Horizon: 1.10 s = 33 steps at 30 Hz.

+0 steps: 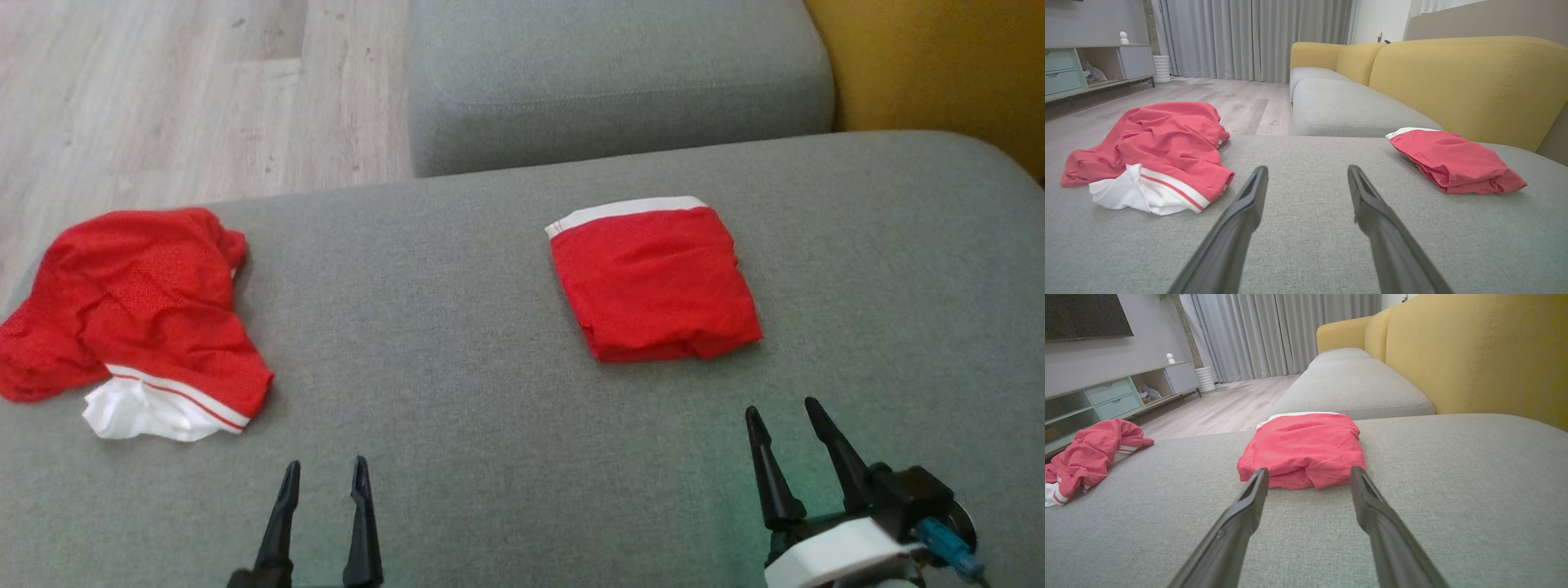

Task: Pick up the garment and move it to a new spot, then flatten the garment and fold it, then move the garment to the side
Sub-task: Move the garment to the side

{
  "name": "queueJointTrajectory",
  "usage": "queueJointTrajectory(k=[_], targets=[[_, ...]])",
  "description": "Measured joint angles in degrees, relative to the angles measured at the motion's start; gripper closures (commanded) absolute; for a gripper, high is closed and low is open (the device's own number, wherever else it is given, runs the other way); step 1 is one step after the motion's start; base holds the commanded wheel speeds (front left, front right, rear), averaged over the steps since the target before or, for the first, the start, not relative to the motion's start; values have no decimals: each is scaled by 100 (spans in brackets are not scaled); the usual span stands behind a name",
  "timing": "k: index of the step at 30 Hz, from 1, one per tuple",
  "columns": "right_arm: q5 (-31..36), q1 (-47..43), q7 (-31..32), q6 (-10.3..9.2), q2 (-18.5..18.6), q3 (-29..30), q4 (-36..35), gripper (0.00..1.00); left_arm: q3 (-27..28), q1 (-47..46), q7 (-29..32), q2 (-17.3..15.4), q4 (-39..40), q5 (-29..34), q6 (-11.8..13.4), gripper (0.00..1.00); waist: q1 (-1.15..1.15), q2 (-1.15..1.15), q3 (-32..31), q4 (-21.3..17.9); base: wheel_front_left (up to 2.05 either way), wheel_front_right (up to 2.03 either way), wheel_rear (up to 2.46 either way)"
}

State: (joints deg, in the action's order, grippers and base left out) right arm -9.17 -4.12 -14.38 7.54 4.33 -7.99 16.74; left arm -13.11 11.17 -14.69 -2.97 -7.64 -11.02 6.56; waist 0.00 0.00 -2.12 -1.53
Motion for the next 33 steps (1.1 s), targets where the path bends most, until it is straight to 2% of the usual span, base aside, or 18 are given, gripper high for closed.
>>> queueJointTrajectory(k=[7, 12, 16, 20, 25, 30, 31, 32, 33], targets=[[-2, 291, 0, 0, -11, 18, 20, 0, -130, -227, 0, -1, 211, 127, 56, 0, 0, 0, 360, -37, 0, 0, 0], [-8, 1057, -1, 0, 73, 133, 158, 0, -341, -782, 0, 1, 342, 190, 58, 0, 2, 0, 860, 0, 0, 0, 0], [-312, 1702, -1, 0, 256, 105, 408, 0, -452, -1189, -1, 4, 427, 229, 111, 0, 1, 0, 1265, 82, 0, 0, 0], [-661, 2454, 9, 0, 570, 82, 1076, 0, -626, -1495, -1, 5, 431, 229, 160, 0, 2, 0, 1637, 184, 0, 0, 0], [-975, 3276, 356, 0, 1060, -75, 1925, 0, -895, -1786, -1, 11, 421, 200, 236, 0, 1, 0, 1951, 368, 0, 0, 0], [-1545, 3673, 808, -1, 1227, -333, 2558, 0, -987, -1853, -1, 13, 379, 110, 304, 0, 1, 0, 2118, 545, 0, 0, 0], [-1712, 3700, 939, 0, 1227, -419, 2657, 7, -999, -1861, -1, 14, 369, 91, 309, 0, 1, 0, 2141, 572, 0, 0, 0], [-1867, 3708, 1057, 0, 1232, -524, 2728, 30, -1015, -1876, -1, 14, 359, 91, 311, 0, 0, 0, 2158, 593, 0, 0, 0], [-2011, 3718, 1094, 0, 1233, -615, 2749, 59, -1028, -1895, -1, 14, 350, 91, 338, 0, 0, 0, 2174, 606, 0, 0, 0]])
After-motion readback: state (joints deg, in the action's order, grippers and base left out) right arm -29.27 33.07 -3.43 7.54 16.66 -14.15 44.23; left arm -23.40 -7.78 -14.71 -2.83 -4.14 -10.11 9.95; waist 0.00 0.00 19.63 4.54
